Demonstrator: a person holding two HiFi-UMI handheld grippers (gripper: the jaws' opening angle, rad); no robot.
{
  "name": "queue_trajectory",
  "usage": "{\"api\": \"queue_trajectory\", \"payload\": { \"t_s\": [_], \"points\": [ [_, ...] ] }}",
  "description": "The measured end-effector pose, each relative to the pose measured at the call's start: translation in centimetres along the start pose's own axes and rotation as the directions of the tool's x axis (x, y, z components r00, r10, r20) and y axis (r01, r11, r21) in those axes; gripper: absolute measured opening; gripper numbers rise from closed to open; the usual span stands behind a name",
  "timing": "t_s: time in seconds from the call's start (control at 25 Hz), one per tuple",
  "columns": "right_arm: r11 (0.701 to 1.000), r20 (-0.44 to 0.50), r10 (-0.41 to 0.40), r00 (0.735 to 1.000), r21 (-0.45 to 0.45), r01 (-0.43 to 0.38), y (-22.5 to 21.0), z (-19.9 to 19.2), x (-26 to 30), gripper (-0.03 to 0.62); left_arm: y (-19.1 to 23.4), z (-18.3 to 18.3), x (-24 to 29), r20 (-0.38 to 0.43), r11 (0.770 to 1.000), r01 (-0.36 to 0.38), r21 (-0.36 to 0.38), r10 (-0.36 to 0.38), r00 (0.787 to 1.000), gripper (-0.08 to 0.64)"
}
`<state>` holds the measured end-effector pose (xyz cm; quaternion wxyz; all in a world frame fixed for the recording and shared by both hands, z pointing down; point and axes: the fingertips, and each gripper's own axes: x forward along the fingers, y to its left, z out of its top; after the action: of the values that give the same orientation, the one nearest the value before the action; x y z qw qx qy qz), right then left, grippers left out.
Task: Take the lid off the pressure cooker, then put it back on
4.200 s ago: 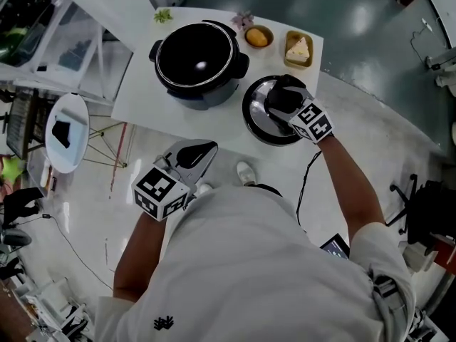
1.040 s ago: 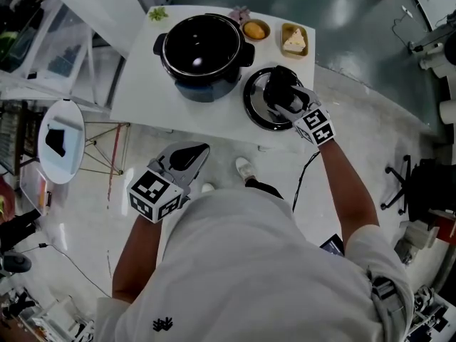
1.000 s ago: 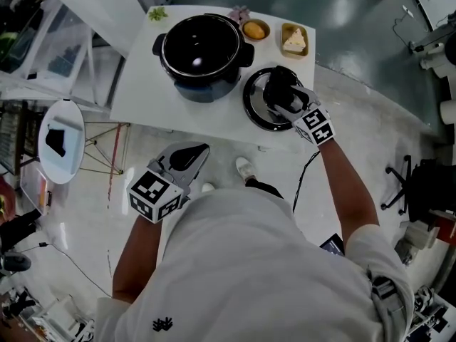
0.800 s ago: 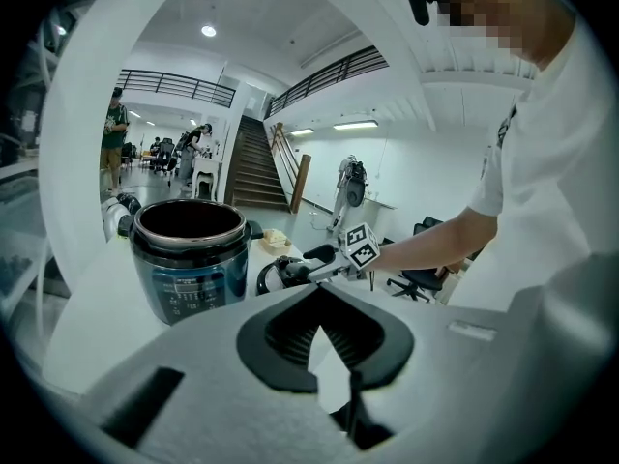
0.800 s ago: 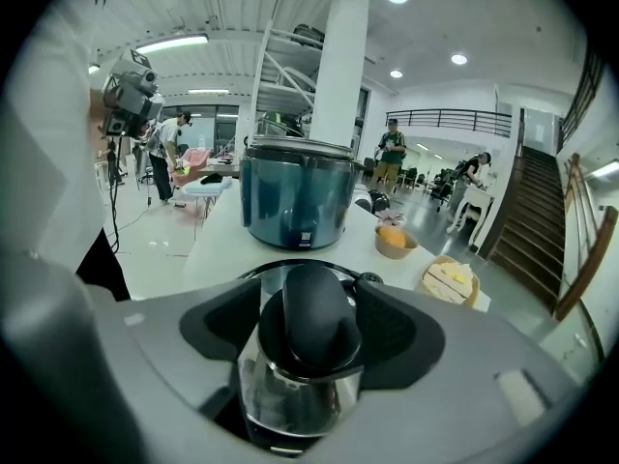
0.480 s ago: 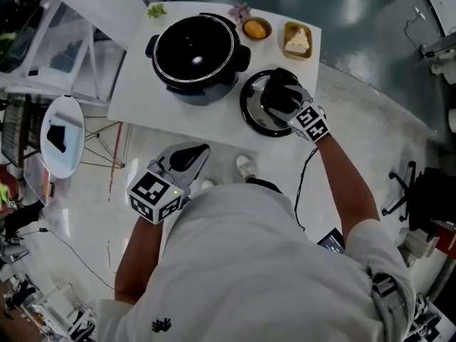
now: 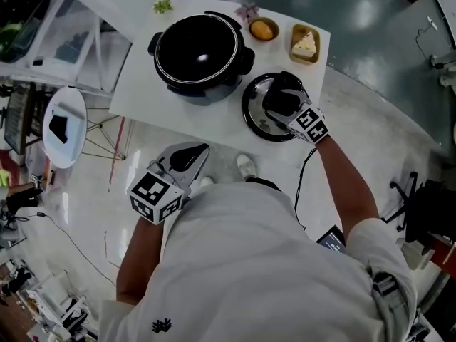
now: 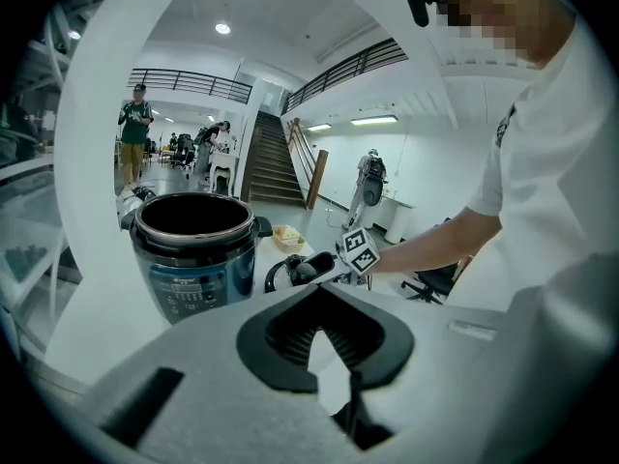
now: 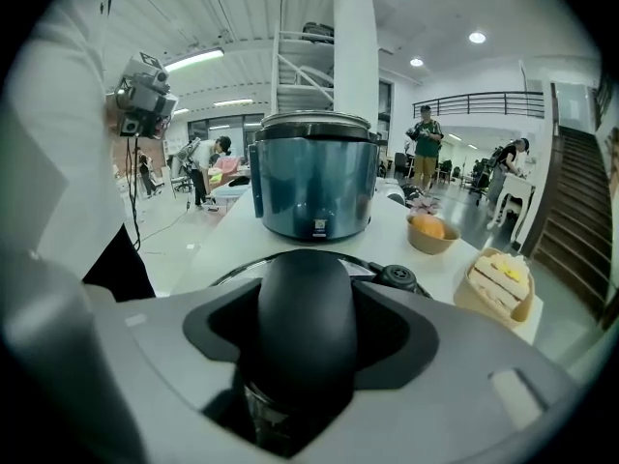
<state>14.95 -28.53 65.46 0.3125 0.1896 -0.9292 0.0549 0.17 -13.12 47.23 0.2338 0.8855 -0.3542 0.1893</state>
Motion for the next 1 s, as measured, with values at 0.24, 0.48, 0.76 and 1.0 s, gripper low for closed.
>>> {"api": "queue_trajectory", "payload": {
  "t_s": [0.24,0.48,0.76,1.0],
  "points": [
    [1.000,-0.005,0.001,1.000,0.005,-0.001,0.0,0.1,0.0,0.292,-0.1,0.2,0.1,0.014,1.000,-0.013,-0.007,0.013,1.000,0.008],
    [1.000,-0.021,-0.002,1.000,0.011,0.002,-0.1,0.0,0.0,0.291,-0.2,0.1,-0.3,0.021,1.000,-0.018,-0.009,0.018,1.000,0.008],
    [0.999,-0.037,-0.018,0.999,0.033,0.020,-0.2,0.4,-1.1,0.291,0.0,-0.3,-1.5,0.031,1.000,-0.017,-0.006,0.017,0.999,0.008],
    [0.999,-0.038,-0.042,0.998,0.026,0.043,-0.1,1.5,-3.8,0.291,-0.3,-0.6,-2.2,0.038,1.000,0.012,0.010,-0.012,0.999,0.008]
  ]
}}
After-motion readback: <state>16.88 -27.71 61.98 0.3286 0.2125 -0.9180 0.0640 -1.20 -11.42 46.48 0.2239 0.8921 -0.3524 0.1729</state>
